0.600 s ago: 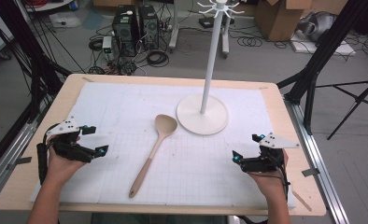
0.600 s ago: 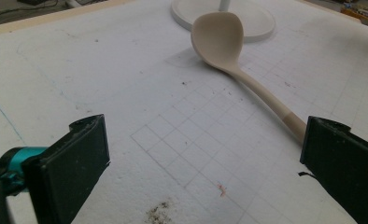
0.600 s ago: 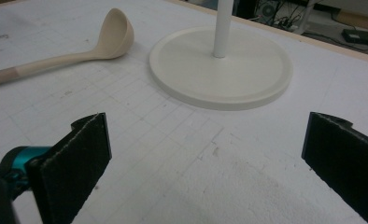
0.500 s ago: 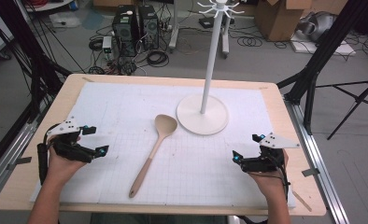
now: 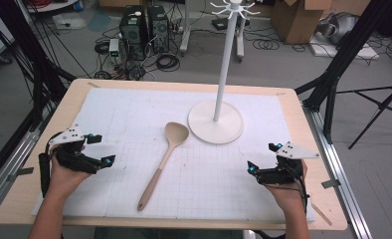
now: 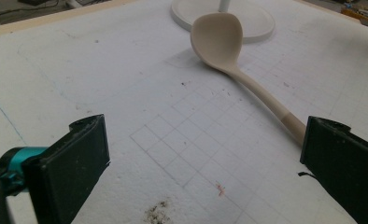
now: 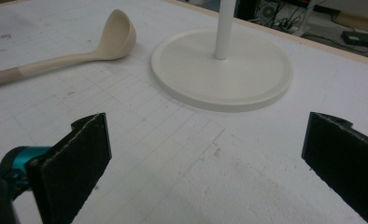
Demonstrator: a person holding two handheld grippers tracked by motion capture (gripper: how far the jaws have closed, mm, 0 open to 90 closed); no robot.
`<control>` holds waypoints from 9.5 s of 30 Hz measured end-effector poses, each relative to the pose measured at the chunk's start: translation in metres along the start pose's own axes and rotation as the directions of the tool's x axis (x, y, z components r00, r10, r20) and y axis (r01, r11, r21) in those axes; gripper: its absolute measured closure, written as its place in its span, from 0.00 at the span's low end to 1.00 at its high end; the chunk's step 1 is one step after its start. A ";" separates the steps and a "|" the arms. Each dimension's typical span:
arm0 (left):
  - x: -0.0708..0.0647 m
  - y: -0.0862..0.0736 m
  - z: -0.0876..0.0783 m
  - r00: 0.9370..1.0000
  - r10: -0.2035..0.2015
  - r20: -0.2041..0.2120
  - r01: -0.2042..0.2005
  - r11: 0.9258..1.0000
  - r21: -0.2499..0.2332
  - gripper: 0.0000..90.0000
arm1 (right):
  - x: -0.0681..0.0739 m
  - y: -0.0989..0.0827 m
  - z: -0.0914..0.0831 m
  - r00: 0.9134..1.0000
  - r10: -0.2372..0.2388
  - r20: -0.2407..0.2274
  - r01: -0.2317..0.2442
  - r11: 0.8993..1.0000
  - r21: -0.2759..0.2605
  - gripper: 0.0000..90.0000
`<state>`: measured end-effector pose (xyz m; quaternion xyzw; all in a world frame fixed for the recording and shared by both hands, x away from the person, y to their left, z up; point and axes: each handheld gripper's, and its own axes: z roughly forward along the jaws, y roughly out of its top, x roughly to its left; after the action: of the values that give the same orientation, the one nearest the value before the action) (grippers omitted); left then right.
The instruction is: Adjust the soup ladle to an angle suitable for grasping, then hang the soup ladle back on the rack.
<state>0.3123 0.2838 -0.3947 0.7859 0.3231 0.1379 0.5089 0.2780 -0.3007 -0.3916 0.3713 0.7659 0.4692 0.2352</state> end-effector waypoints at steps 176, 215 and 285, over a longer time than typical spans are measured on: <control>-0.123 0.068 0.203 0.839 0.345 0.421 -0.533 0.676 0.508 0.87 | 0.003 0.002 0.005 0.999 -0.034 -0.012 0.035 0.998 0.052 0.00; -0.043 0.055 0.039 0.973 0.172 0.156 -0.185 0.980 0.078 0.13 | 0.007 0.001 0.010 0.999 -0.047 -0.024 0.049 0.997 0.067 0.00; 0.005 0.014 -0.026 0.999 0.039 -0.010 -0.040 0.999 -0.022 0.02 | 0.032 0.069 0.037 0.971 -0.157 -0.179 0.166 0.985 0.036 0.00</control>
<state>0.3070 0.3017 -0.3718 0.7858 0.3083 0.1551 0.5132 0.3089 -0.2361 -0.3472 0.2709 0.8229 0.4599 0.1948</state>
